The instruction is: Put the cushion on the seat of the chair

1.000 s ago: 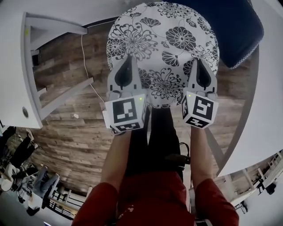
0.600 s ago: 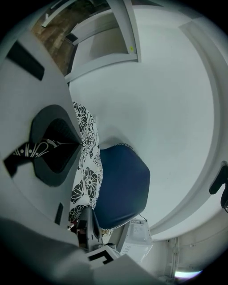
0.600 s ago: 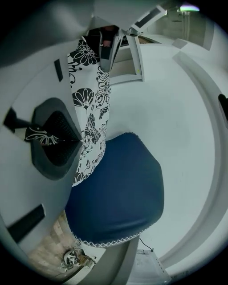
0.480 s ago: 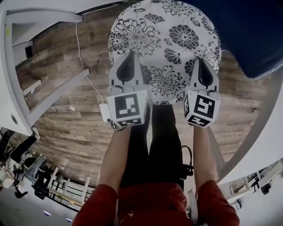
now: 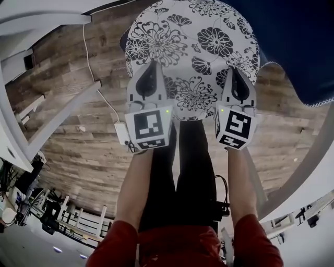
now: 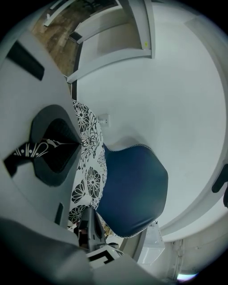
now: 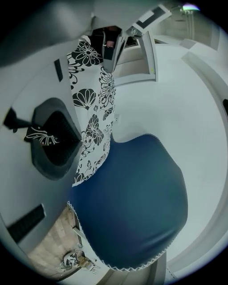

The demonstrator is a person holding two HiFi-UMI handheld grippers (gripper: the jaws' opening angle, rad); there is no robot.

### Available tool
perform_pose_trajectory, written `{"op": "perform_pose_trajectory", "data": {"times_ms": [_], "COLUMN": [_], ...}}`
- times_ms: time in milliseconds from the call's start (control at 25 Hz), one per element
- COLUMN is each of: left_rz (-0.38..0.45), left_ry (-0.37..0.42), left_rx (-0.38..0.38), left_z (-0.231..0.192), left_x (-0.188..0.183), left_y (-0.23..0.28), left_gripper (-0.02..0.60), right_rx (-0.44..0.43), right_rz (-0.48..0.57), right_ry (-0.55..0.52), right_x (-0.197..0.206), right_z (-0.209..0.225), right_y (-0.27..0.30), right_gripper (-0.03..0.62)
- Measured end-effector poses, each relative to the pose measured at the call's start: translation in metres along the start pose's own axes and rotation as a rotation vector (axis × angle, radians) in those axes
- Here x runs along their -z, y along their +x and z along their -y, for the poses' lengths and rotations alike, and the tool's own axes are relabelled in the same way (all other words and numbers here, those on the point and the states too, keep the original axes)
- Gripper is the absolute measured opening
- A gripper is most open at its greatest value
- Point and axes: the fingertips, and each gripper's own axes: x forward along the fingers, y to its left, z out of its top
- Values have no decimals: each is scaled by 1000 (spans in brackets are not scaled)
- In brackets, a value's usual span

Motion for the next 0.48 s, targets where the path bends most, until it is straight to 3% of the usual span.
{"op": "perform_pose_trajectory", "data": {"times_ms": [480], "left_rz": [-73], "left_ry": [0], "left_rx": [-9], "left_z": [-2], "left_x": [36], "left_y": [20], "left_gripper": [29], "right_rx": [-17], "right_rz": [-52], "right_ry": [9], "right_x": [30], "right_z": [-6], "right_y": [18], "right_gripper": [29]}}
